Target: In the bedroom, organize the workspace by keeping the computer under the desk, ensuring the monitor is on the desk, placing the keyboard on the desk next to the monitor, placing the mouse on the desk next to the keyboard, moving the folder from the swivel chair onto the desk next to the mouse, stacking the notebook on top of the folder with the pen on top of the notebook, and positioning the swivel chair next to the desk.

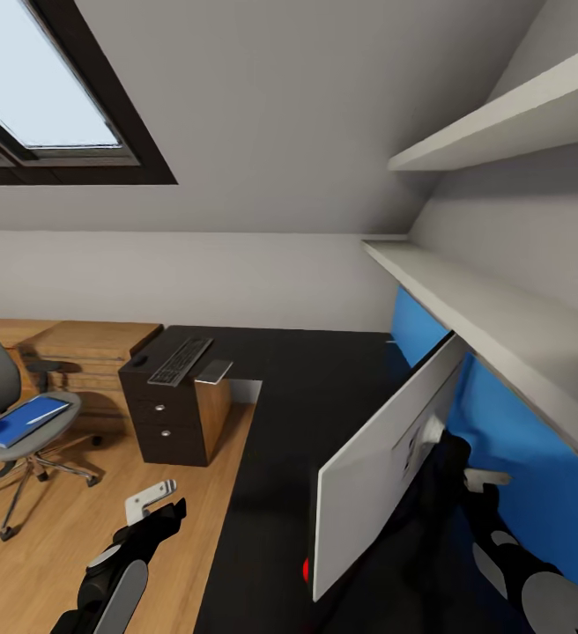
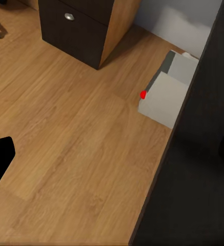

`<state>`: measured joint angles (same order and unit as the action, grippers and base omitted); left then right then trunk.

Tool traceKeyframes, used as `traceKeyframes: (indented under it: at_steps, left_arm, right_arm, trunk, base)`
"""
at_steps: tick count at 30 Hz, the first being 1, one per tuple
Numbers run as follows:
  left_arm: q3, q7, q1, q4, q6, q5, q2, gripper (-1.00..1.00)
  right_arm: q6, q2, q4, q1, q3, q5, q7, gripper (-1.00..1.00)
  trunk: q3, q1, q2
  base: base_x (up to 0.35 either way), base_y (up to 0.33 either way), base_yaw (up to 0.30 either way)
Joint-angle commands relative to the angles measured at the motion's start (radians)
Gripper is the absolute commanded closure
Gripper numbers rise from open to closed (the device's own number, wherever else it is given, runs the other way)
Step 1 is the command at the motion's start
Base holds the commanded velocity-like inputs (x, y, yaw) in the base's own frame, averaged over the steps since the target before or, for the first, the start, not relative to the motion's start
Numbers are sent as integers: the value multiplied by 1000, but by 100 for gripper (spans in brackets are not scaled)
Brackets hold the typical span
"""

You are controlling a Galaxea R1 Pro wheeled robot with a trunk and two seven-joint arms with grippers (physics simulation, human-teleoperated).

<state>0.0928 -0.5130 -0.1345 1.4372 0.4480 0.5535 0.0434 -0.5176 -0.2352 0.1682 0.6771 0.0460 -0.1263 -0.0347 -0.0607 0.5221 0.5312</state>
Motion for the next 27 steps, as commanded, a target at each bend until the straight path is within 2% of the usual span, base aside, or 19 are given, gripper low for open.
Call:
traceKeyframes:
  at_steps: [1, 27]
  left_arm:
    - [2, -10, -1, 2, 1, 9, 1, -100]
    - [2, -13, -1, 2, 1, 9, 1, -100]
  right_arm:
    - [-4, -1, -9, 0, 14, -33, -51, 100]
    - [-4, -1, -9, 0, 20, -32, -51, 100]
  trunk:
    - [-2, 1, 2]
    - [-2, 1, 2]
  base:
    - [0, -88, 0]
    - [0, -4, -10]
